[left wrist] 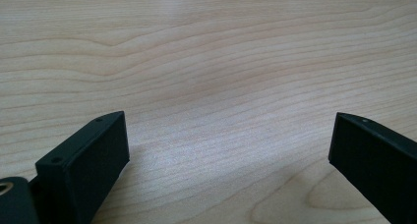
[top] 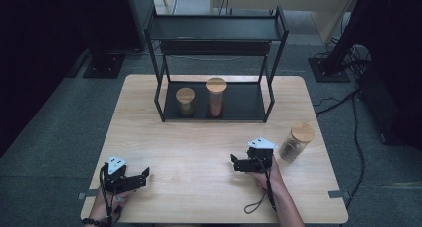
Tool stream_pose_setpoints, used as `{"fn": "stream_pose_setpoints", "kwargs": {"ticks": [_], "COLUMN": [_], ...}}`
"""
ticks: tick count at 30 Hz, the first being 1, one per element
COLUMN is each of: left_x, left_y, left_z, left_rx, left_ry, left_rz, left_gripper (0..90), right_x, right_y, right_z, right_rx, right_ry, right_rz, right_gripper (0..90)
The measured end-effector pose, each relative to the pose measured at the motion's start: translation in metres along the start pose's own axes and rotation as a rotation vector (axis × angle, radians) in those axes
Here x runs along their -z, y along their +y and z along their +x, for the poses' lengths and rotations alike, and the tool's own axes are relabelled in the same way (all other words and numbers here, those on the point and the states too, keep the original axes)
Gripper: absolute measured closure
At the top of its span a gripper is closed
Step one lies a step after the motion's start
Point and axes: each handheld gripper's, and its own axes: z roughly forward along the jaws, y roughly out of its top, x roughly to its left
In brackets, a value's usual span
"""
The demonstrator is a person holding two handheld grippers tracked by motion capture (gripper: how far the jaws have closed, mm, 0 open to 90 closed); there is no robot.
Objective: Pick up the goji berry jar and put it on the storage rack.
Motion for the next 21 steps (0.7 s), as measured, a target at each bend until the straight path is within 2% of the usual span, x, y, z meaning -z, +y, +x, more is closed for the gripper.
{"fn": "stream_pose_setpoints", "kwargs": {"ticks": [21], "left_x": [0.000], "left_y": [0.000], "left_z": [0.000], "left_rx": [-0.001], "left_ry": [-0.001], "left_rz": [0.001], "left_gripper": [2.0], "right_x": [0.017], "right_y": [-0.012], "right_z": [-0.007], "right_rx": [-0.017], "right_ry": [-0.015], "right_rz": [-0.010], "right_gripper": [0.2]}}
